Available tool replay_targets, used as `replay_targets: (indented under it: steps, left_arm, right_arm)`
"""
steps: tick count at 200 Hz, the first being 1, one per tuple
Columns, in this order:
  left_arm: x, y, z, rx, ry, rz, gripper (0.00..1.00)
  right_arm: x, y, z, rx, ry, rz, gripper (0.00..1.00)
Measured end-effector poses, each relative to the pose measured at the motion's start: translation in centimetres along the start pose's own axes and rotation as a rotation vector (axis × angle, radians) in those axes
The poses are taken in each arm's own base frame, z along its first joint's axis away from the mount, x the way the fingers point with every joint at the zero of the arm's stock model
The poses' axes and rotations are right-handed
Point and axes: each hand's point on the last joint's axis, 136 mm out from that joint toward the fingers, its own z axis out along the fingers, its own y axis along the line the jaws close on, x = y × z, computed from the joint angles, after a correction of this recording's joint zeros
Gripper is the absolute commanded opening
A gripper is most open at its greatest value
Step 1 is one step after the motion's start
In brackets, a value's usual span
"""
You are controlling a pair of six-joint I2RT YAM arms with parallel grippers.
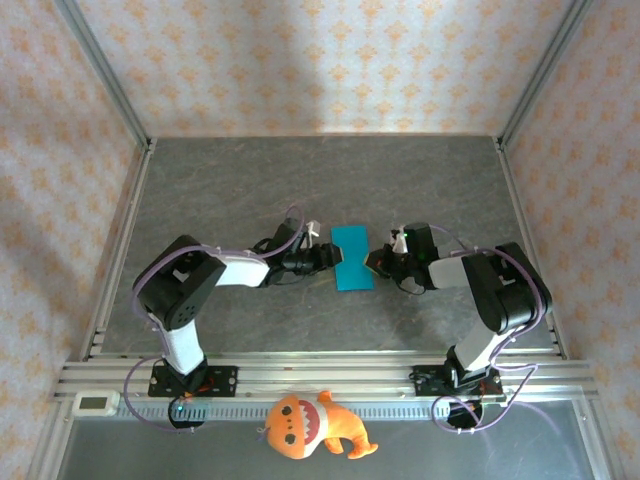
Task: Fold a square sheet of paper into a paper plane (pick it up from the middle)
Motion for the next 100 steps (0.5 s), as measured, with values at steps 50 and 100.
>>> replay_targets:
  steps: [50,100]
  left_arm:
    - [0.39,0.44,0.52,-0.023,0.020,-0.011,0.45]
    - [0.45,0.81,0.93,-0.046,0.036,-0.052,0.42]
  right_arm:
    - [-0.01,-0.08,-0.03,-0.002,-0.005,0.004,0.04]
    - [-0.02,-0.13,-0.04,-0.003,-0.008,0.003,0.04]
